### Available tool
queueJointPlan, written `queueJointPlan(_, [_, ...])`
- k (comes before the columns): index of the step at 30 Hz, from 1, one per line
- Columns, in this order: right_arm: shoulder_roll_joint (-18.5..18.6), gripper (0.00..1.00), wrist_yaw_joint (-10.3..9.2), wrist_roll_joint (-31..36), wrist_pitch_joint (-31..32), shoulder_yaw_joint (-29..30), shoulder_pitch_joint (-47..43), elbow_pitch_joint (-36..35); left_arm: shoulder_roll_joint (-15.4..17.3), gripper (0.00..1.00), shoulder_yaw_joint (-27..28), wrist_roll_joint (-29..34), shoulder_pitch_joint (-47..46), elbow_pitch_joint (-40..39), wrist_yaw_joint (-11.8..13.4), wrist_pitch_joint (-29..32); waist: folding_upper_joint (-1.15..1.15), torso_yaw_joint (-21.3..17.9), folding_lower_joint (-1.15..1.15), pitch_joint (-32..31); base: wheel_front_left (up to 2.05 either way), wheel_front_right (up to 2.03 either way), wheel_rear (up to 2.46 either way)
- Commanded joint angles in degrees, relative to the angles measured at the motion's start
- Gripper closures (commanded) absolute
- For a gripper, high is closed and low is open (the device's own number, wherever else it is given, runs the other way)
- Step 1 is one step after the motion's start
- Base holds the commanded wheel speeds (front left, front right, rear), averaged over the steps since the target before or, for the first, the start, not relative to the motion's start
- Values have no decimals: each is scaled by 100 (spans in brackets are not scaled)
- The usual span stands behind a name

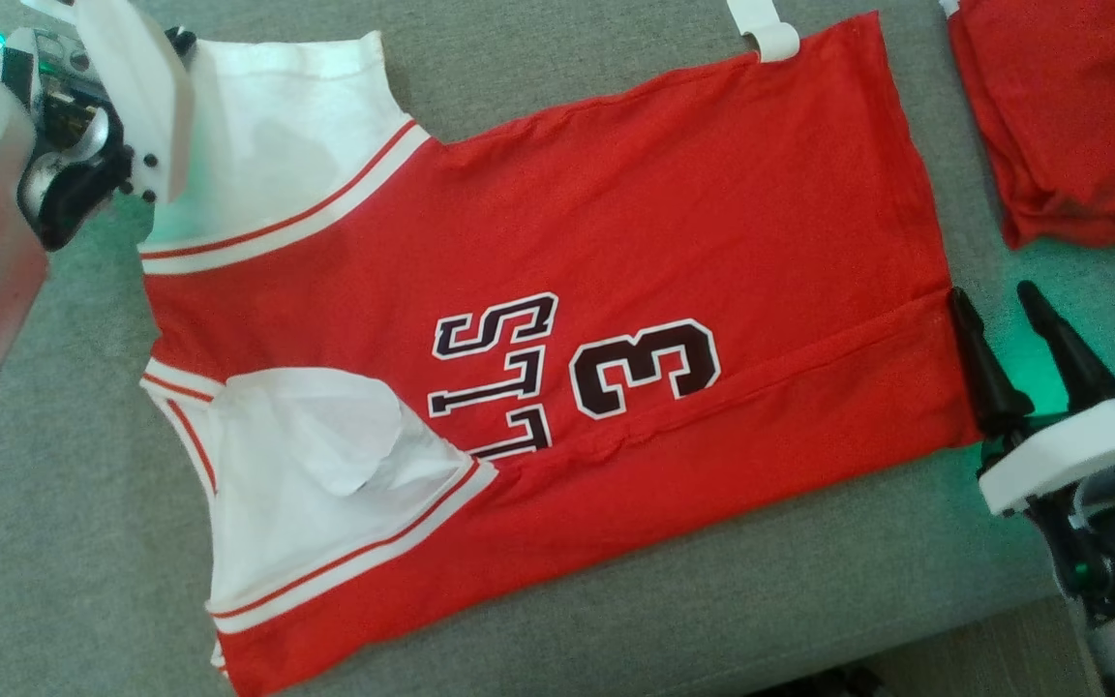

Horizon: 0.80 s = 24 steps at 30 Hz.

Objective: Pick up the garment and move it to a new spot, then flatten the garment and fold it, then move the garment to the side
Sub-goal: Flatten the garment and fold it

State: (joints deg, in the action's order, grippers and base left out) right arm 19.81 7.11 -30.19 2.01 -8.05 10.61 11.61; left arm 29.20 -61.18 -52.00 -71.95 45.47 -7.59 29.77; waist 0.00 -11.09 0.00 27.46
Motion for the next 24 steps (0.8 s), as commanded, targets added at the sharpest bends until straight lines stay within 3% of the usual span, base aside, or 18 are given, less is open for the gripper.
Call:
queueJointPlan(1, [191,0,37,-35,-35,-4,86,-200,246,100,124,-43,-379,-125,10,8,0,20,0,-27,0,0,0])
queueJointPlan(5, [262,0,37,-129,137,-64,321,-330,260,100,14,-88,-407,-205,10,-135,0,44,0,-100,0,0,0])
queueJointPlan(8, [411,0,37,-123,528,-278,755,-383,262,100,-162,-117,-429,-344,10,-277,0,81,0,-176,0,0,0])
queueJointPlan(11, [322,0,37,-314,1019,-476,1343,-248,275,100,-334,-194,-450,-492,10,-398,0,135,0,-244,0,0,0])
queueJointPlan(17, [145,0,37,-597,1953,-776,2500,662,276,100,-637,-368,-593,-683,10,-517,0,306,0,-268,0,0,0])
queueJointPlan(24, [16,0,37,-648,2275,-924,3439,1809,197,100,-845,-523,-834,-839,10,-727,0,516,0,-114,0,0,0])
